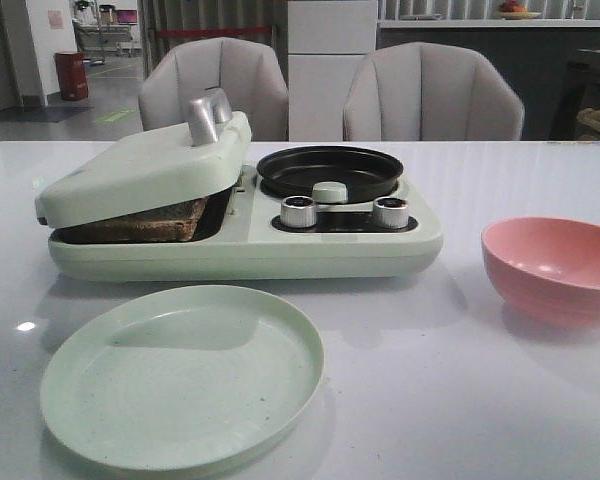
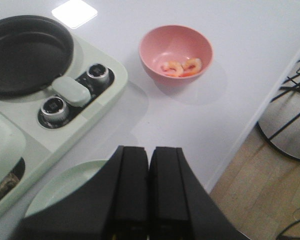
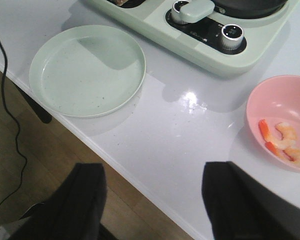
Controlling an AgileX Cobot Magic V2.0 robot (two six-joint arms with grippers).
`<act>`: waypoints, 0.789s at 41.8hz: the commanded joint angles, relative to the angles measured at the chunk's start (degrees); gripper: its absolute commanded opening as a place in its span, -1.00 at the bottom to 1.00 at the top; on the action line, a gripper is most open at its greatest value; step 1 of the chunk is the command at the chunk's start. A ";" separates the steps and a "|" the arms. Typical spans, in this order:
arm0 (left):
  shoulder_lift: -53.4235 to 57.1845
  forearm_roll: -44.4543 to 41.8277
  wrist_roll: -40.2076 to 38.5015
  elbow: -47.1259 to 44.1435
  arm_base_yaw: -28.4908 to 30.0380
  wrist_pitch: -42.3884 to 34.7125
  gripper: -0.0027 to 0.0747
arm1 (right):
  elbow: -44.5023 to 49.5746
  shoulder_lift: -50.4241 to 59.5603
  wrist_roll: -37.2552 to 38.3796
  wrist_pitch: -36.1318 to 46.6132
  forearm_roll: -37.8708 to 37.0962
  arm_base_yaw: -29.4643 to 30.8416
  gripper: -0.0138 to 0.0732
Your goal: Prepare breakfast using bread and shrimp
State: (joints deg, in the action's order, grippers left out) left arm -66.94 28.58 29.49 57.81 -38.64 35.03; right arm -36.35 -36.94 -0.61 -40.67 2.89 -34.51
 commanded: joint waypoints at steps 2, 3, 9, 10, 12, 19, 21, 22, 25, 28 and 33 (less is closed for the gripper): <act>6.30 0.76 -0.51 -3.79 -1.09 -4.64 -0.67 | -1.47 0.04 -0.04 4.20 -0.22 0.09 0.50; 7.40 0.76 -0.51 -4.69 -1.09 -4.64 -0.67 | -1.47 0.04 -0.04 4.09 -0.22 0.09 0.50; 11.73 0.64 -0.51 -8.98 -1.09 -4.73 -0.67 | -1.47 0.04 -0.04 4.41 -0.22 0.09 0.50; 12.28 0.64 -0.51 -9.42 -1.09 -4.73 -0.67 | -1.47 0.04 -0.04 4.47 -0.22 0.09 0.50; 12.79 0.64 -0.51 -9.66 -1.09 -4.61 -0.67 | -1.47 0.04 -0.04 4.55 -0.30 0.09 0.50; 13.31 0.64 -0.51 -9.68 -1.09 -4.41 -0.67 | -2.27 -2.26 2.00 5.31 -1.49 1.69 0.50; 13.31 0.64 -0.51 -9.68 -1.09 -4.41 -0.67 | -3.27 -3.88 3.68 4.78 -2.89 3.58 0.50; 13.31 0.49 -0.51 -9.78 -1.09 -4.41 -0.67 | -3.83 -4.70 4.37 4.42 -3.41 4.61 0.50; 13.31 0.37 -0.51 -9.78 -1.09 -4.52 -0.67 | -6.20 -7.67 5.96 2.79 -4.17 9.38 0.50; 13.31 0.22 -0.51 -9.78 -1.09 -4.61 -0.67 | -9.35 -11.79 6.21 0.50 -4.03 15.42 0.50; 13.31 0.22 -0.51 -9.78 -1.09 -4.61 -0.67 | -14.30 -18.74 6.16 -2.84 -2.89 25.29 0.50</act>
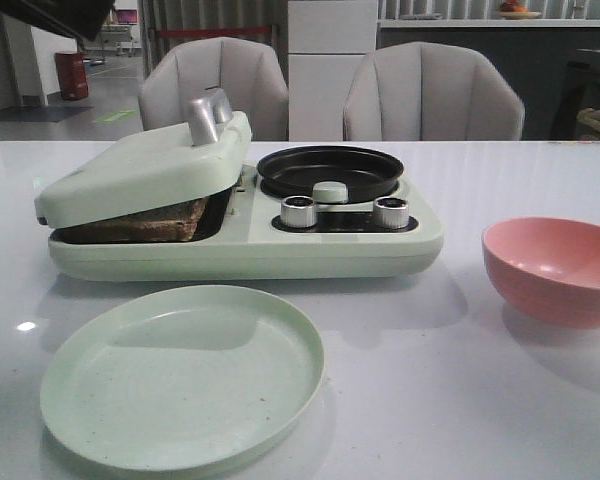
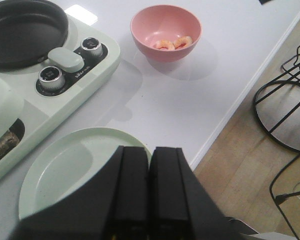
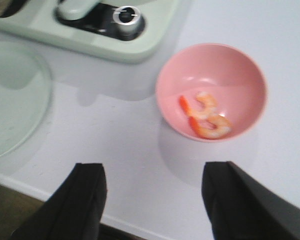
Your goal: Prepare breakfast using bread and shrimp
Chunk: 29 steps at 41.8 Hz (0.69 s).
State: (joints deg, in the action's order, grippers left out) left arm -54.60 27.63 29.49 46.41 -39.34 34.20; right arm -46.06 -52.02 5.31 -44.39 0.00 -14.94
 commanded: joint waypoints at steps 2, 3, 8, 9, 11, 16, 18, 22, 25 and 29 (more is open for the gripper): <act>0.98 1.17 -0.51 1.62 -0.39 -3.78 -0.67 | -6.35 -6.57 0.17 -0.48 1.09 9.18 0.50; 0.98 1.17 -0.51 1.62 -0.39 -3.78 -0.67 | -7.42 -8.65 0.17 -1.25 1.37 10.82 0.50; 0.98 1.17 -0.51 1.62 -0.39 -3.78 -0.67 | -10.03 -15.02 -1.18 -1.59 1.70 15.59 0.50; 0.98 1.17 -0.51 1.62 -0.39 -3.78 -0.67 | -10.53 -16.55 -1.89 -1.27 1.70 16.07 0.50; 0.98 1.17 -0.51 1.62 -0.39 -3.78 -0.67 | -11.13 -18.74 -2.27 -0.51 1.70 17.02 0.50; 0.98 1.29 -0.51 1.62 -0.39 -3.56 -0.67 | -12.33 -24.52 -2.32 2.18 1.70 18.25 0.50; 0.98 1.29 -0.51 1.62 -0.39 -3.44 -0.67 | -12.78 -26.82 -2.32 3.27 1.70 18.68 0.50; 0.98 1.29 -0.51 1.62 -0.39 -3.08 -0.67 | -13.70 -31.17 -2.32 5.42 1.77 18.97 0.50; 0.98 1.39 -0.51 1.62 -0.39 -2.87 -0.67 | -14.35 -34.04 -2.32 7.25 1.99 18.97 0.50; 0.98 1.97 -0.51 1.62 -0.39 -2.80 -0.67 | -15.26 -37.40 -2.32 9.41 2.86 18.97 0.50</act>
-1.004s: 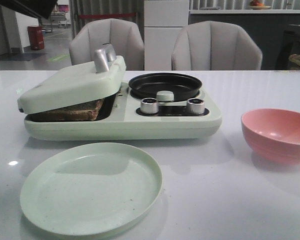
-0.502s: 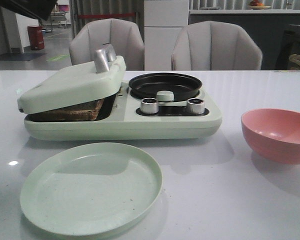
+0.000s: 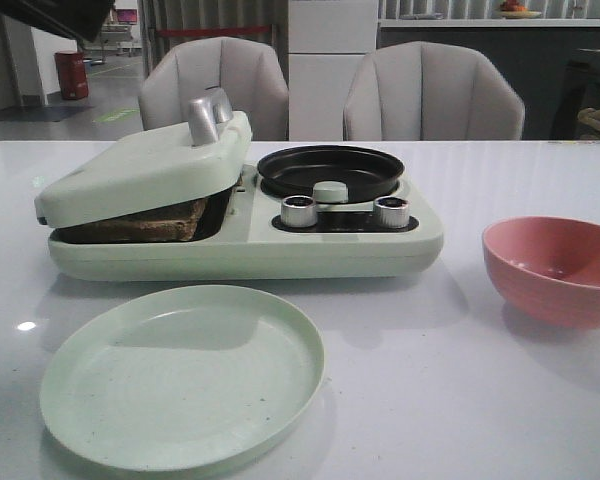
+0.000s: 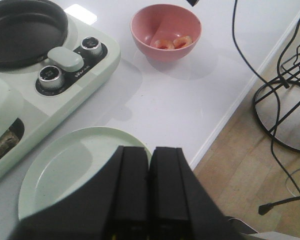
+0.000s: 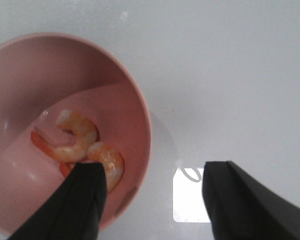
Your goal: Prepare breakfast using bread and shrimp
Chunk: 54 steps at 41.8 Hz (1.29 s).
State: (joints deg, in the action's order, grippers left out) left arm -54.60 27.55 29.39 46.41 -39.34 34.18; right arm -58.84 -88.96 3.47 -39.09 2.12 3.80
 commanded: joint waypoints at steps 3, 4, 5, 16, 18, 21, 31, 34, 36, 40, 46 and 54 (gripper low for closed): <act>0.98 2.19 -0.41 1.62 -0.39 -2.78 -0.67 | -3.08 -2.72 -0.48 5.98 1.93 0.24 0.50; 0.98 2.19 -0.41 1.62 -0.39 -2.78 -0.67 | -3.25 -3.40 -0.48 6.54 2.35 0.24 0.50; 0.98 2.19 -0.41 1.62 -0.39 -2.78 -0.67 | -3.44 -4.25 -0.48 7.14 2.77 0.24 0.50; 0.98 2.26 -0.41 1.62 -0.39 -2.78 -0.67 | -4.41 -9.04 -0.48 8.57 3.30 0.24 0.04; 0.98 2.26 -0.41 1.62 -0.39 -2.78 -0.67 | -4.41 -9.40 -0.48 8.57 3.36 0.24 -0.07; 0.98 2.26 -0.41 1.62 -0.39 -2.78 -0.67 | -4.41 -9.64 -0.48 8.57 3.35 0.24 -0.20; 0.98 2.26 -0.41 1.62 -0.39 -2.78 -0.67 | -4.41 -8.08 -0.50 8.47 3.30 0.05 -0.59; 0.98 2.26 -0.41 1.62 -0.39 -2.36 -0.67 | -4.46 -5.75 -1.34 8.02 3.30 -0.21 -0.58; 0.98 2.26 -0.41 1.62 -0.39 -2.26 -0.67 | -4.79 -3.47 -2.84 8.01 3.24 -0.79 -0.58; 0.98 2.26 -0.41 1.62 -0.39 -2.26 -0.67 | -7.20 0.30 -5.35 8.22 1.86 -3.66 -0.58; 0.98 2.26 -0.41 1.62 -0.39 -2.26 -0.67 | -14.55 1.59 -4.75 8.08 -4.22 -9.64 -0.58; 0.98 2.31 -0.41 1.62 -0.39 -2.26 -0.67 | -27.30 -3.44 3.38 5.79 -16.89 -18.75 -0.58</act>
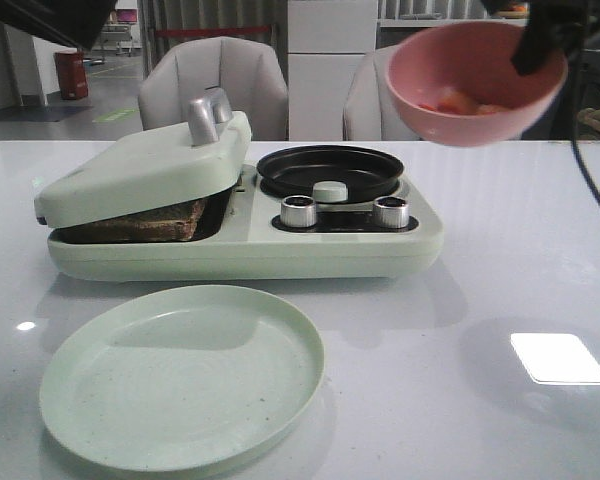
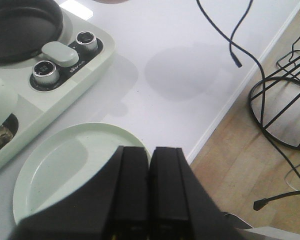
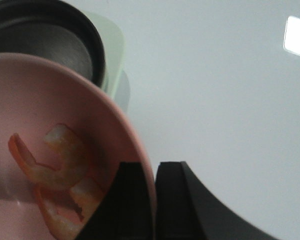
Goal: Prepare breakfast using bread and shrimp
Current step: 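Grasp the pink bowl rim with the right gripper and lift it, then tilt the pink bowl over the frying pan to pour the shrimp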
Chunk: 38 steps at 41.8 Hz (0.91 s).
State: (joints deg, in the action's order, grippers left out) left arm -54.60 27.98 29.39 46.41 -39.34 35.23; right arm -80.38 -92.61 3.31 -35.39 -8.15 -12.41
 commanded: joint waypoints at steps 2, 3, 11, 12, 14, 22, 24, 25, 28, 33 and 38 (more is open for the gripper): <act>0.98 1.96 -0.41 1.62 -0.39 -3.31 -0.67 | -9.16 -1.90 6.09 0.84 -11.17 -4.43 -0.58; 0.98 1.96 -0.41 1.62 -0.39 -3.31 -0.67 | -10.62 -2.86 7.14 0.22 -13.29 -5.19 -0.58; 0.98 1.96 -0.41 1.62 -0.39 -3.31 -0.67 | -22.90 -12.16 15.83 -7.44 -32.05 -11.25 -0.58; 0.98 1.96 -0.41 1.62 -0.39 -3.19 -0.67 | -24.05 -13.17 16.39 -8.15 -33.86 -11.83 -0.58; 0.98 1.96 -0.41 1.62 -0.39 -3.19 -0.67 | -26.60 -15.49 17.10 -9.83 -37.68 -13.11 -0.58; 0.98 1.96 -0.41 1.62 -0.39 -3.19 -0.67 | -33.30 -23.07 18.98 -15.41 -52.20 -17.88 -0.58; 0.98 1.96 -0.41 1.62 -0.39 -3.19 -0.67 | -33.97 -24.54 19.77 -16.65 -56.47 -19.02 -0.58; 0.98 1.96 -0.41 1.62 -0.39 -3.19 -0.67 | -34.23 -25.15 20.39 -17.07 -58.45 -19.54 -0.58; 0.98 1.96 -0.41 1.62 -0.39 -3.19 -0.67 | -34.51 -26.93 23.86 -18.87 -65.43 -21.13 -0.58; 0.98 1.96 -0.41 1.62 -0.39 -3.19 -0.67 | -34.51 -29.08 30.17 -21.88 -76.79 -23.32 -0.58; 0.98 1.96 -0.41 1.62 -0.39 -3.19 -0.67 | -34.51 -30.74 32.94 -24.88 -87.05 -25.29 -0.58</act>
State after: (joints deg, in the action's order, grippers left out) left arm -54.60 28.13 29.39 46.41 -39.34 35.33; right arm -112.62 -126.59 33.63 -57.35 -82.35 -36.72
